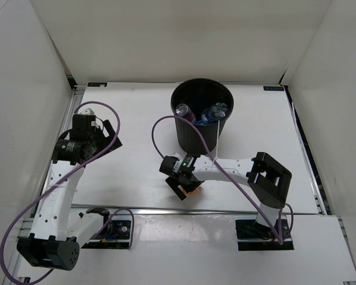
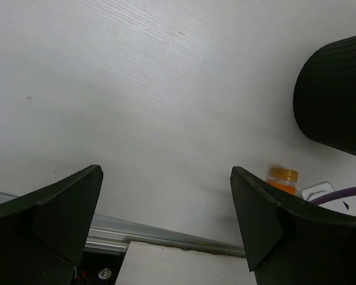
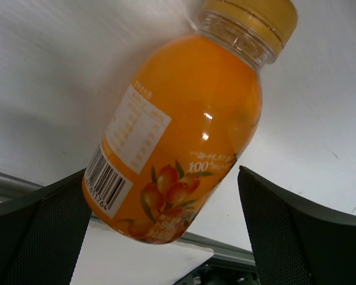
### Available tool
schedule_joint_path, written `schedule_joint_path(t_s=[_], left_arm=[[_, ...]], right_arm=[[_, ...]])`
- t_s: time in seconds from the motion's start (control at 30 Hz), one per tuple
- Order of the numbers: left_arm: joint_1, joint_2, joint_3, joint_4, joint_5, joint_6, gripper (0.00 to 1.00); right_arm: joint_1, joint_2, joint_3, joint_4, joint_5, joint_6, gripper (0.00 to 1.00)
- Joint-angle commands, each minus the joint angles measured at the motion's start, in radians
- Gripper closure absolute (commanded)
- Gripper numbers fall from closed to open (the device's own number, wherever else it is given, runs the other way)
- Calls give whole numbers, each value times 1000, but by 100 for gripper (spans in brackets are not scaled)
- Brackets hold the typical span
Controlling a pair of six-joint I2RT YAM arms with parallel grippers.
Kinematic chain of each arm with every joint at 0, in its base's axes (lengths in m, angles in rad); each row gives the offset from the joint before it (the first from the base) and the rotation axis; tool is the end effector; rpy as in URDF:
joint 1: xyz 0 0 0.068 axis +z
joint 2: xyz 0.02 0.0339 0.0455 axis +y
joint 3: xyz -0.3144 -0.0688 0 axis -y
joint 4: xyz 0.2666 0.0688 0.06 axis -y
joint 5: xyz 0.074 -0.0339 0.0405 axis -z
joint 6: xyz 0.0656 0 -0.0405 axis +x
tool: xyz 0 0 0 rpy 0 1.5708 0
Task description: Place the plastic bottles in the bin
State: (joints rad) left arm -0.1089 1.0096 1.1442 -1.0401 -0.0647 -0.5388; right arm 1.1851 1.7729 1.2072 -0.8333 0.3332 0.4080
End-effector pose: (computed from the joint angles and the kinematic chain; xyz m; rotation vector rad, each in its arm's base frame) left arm 0.1942 -0.0170 0.3652 -0.5570 2.4209 -0.1969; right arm 0.1567 0.3288 0.1953 -1.0161 2.5885 -0.1557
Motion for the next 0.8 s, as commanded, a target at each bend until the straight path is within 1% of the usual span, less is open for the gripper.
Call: schedule_joint_path(t_s=[0.0,0.2,0.43,0.5,0.63,0.77], left_arm=[[-5,-39,-12,-18,9,13,0],[-14,-58,-23,-28,9,31,0],[-23,-69,-14,-46,-20,40,0],[-32,-78,-14,-55,-29,40,0],[-32,-91,-34,-64,-38,40,0],[-32,-109,-34,-75,-47,40,0]], right_arm=[[-19,-15,52,74,47,-11,0],[-68,69,106,74,-20,-20,0],[-78,88,97,108,-86,-64,0],[-78,88,97,117,-97,-64,0],[-87,63,97,140,-175,-107,0],[-87,-5,107,140,-175,-127,0]])
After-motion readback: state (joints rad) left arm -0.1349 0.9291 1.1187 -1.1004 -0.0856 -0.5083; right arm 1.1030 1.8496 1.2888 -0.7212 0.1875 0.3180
